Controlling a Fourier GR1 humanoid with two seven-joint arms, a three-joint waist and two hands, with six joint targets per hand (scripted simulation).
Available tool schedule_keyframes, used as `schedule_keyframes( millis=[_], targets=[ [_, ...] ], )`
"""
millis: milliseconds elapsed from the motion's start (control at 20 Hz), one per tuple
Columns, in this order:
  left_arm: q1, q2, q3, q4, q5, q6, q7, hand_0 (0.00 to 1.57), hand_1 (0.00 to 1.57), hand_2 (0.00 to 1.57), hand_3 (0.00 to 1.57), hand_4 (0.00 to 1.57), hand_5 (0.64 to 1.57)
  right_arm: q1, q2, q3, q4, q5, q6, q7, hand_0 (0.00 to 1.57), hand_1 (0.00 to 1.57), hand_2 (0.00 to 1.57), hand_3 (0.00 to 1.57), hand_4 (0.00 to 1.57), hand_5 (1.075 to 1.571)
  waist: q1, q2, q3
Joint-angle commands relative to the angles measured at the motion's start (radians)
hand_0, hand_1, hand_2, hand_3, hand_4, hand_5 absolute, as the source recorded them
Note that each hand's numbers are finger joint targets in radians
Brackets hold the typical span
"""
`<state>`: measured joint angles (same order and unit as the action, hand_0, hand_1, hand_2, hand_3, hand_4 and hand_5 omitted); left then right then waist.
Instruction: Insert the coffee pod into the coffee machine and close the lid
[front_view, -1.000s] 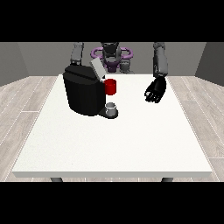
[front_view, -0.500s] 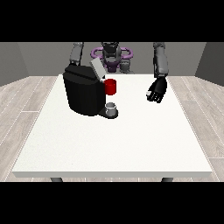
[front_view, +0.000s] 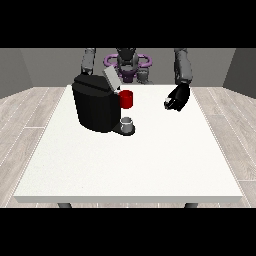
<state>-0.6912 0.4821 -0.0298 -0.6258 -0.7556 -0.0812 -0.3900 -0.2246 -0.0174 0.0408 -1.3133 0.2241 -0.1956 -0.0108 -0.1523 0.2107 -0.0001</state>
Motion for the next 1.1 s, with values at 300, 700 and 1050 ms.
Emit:
schedule_keyframes(
  millis=[300, 700, 1050],
  targets=[
    [-0.094, -0.032, -0.001, -0.046, 0.014, -0.209, 0.055, 1.40, 1.40, 1.39, 1.33, 0.54, 1.571, -0.030, -0.020, -0.032, 0.086, -0.014, 0.019, 0.033, 0.00, 0.00, 0.00, 0.00, 0.00, 1.571, 0.026, -0.128, 0.0003],
    [-0.171, -0.158, -0.021, -0.113, 0.002, -0.272, 0.232, 1.33, 1.33, 1.35, 1.32, 0.59, 1.571, -0.041, 0.002, -0.043, 0.125, -0.035, 0.022, 0.027, 0.00, 0.00, 0.00, 0.00, 0.00, 1.571, 0.026, -0.186, 0.0003],
    [-0.340, -0.157, 0.057, -0.138, 0.060, -0.349, 0.303, 0.96, 0.96, 1.16, 1.36, 0.52, 1.571, -0.100, -0.052, -0.100, 0.157, -0.059, 0.033, -0.059, 0.00, 0.00, 0.00, 0.00, 0.00, 1.571, 0.001, -0.121, 0.0006]
  ],
)
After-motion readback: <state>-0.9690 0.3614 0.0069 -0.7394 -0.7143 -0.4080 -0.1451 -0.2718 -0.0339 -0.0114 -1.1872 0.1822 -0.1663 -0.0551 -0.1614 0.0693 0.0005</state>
